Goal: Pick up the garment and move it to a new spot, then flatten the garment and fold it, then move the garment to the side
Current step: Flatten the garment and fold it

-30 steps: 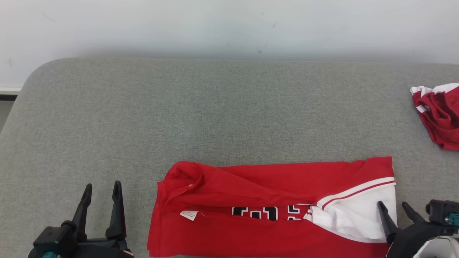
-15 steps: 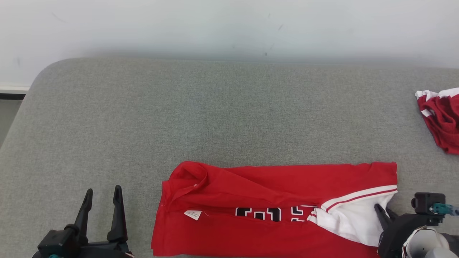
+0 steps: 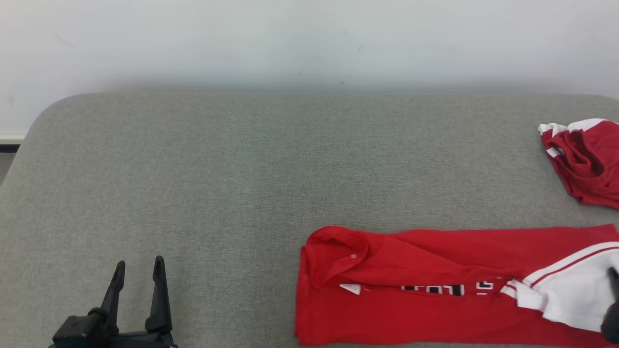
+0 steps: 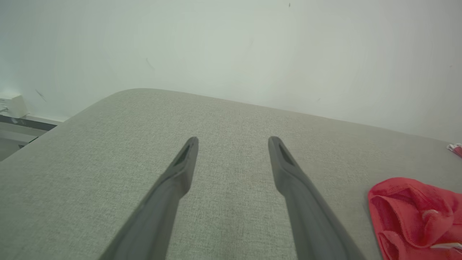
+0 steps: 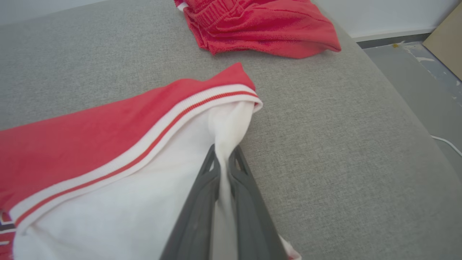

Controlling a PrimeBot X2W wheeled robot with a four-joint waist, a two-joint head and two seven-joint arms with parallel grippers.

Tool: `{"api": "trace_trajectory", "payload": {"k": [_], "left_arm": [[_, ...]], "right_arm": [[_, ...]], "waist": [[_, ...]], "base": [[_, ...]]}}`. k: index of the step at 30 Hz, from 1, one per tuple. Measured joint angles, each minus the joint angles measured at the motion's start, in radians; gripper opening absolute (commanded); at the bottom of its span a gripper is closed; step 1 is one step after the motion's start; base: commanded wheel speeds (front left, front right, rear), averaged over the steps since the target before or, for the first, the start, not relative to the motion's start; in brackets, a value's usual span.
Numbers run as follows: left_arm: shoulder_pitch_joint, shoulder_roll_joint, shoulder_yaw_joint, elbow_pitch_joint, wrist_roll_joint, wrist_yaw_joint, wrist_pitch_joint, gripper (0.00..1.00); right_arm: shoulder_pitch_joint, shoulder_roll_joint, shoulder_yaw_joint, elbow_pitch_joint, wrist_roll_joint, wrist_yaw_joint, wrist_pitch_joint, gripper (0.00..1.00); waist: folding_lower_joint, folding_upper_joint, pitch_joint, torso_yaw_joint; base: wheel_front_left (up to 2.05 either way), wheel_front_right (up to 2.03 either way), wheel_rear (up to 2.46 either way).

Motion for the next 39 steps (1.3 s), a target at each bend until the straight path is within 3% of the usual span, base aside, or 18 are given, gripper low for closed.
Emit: {"api": "trace_trajectory", "payload": {"k": [4,9,18,26,32,39], "left_arm": [[0.007,-0.004,0.003,-0.007,0.001,0.0,0.0,1.0],[0.023,-0.005,0.009,-0.006,-0.001,-0.002,0.0,1.0],[0.026,-0.008,0.01,-0.004,0.0,-0.002,0.0,1.0],[0.006,-0.009,-0.012,0.012,-0.005,-0.002,0.0,1.0],[-0.003,-0.01,-0.033,0.027,-0.01,-0.002,0.0,1.0],[-0.018,-0.011,-0.058,0.045,-0.014,-0.002,0.0,1.0]], "right_arm": [[0.002,-0.024,-0.015,-0.003,-0.003,0.0,-0.011,0.0],[0.012,0.014,0.02,-0.098,-0.016,0.0,-0.008,0.0],[0.079,0.128,0.136,-0.459,-0.016,0.0,0.056,0.0],[0.088,0.221,0.238,-0.631,-0.011,0.0,0.101,0.0],[0.083,0.304,0.338,-0.653,-0.015,0.0,0.113,0.0],[0.06,0.397,0.393,-0.538,-0.016,0.0,0.069,0.0]], "waist": [[0.0,0.0,-0.004,-0.015],[0.0,0.0,-0.011,-0.038],[-0.0001,0.0,-0.022,-0.062],[0.0,0.0,-0.017,-0.038],[0.0,0.0,-0.019,-0.005],[0.0,0.0,-0.019,0.038]], "base": [[0.0,0.0,0.0],[0.0,0.0,0.0],[0.0,0.0,0.0],[0.0,0.0,0.0],[0.0,0.0,0.0],[0.0,0.0,0.0]]}}
